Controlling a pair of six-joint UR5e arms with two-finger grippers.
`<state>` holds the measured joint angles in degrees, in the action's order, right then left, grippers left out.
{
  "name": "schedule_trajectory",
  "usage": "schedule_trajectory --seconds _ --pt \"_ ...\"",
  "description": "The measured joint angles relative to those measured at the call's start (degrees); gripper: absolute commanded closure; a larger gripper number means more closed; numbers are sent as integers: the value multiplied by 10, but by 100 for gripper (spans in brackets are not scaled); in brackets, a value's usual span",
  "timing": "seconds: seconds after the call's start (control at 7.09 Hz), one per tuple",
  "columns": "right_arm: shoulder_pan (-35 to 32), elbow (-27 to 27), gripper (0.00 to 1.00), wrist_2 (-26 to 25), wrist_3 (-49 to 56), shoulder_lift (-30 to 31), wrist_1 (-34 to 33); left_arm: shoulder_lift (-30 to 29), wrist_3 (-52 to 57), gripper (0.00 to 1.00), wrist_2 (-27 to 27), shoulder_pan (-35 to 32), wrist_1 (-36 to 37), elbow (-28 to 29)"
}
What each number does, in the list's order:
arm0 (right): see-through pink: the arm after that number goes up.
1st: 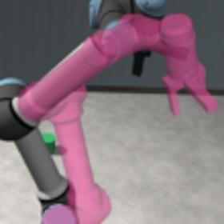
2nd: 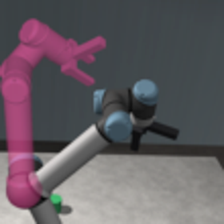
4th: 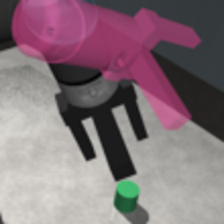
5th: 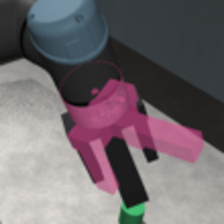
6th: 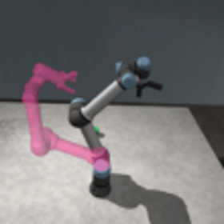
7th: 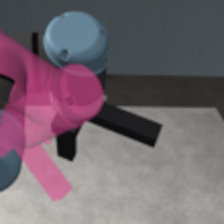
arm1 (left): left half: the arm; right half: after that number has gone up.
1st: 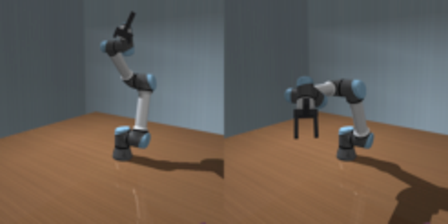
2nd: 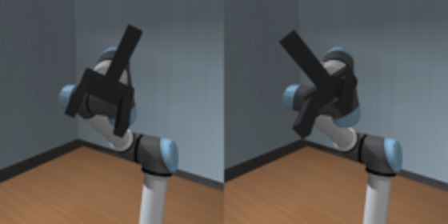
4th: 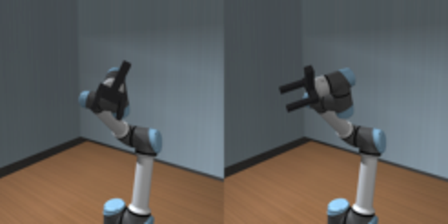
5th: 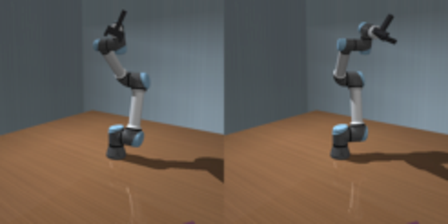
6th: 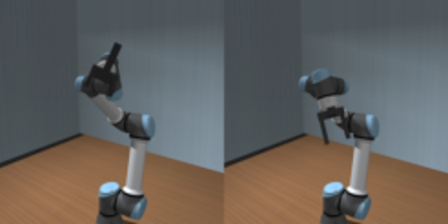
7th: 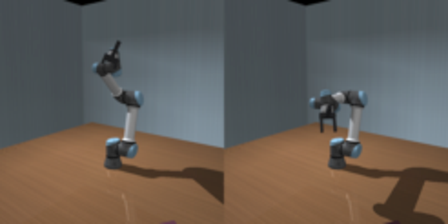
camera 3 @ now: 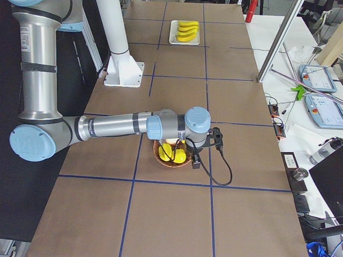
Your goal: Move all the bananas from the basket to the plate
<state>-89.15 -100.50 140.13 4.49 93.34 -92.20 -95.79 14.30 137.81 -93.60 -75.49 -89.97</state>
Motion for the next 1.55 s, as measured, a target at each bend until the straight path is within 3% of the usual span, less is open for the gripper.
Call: schedule_trajectory --seconds 0.28,0.85,1.27,1.55 --pt "-6 0 0 -2 5 12 2 31 23 0 36 -13 -81 58" --pt "-26 24 0 0 11 22 3 46 -100 0 6 -11 -101 -11" --pt "-37 33 0 -8 5 22 -7 52 -114 0 0 -8 -100 -18" --pt "-49 26 0 -21 4 17 -48 55 -115 0 1 -5 -101 -16"
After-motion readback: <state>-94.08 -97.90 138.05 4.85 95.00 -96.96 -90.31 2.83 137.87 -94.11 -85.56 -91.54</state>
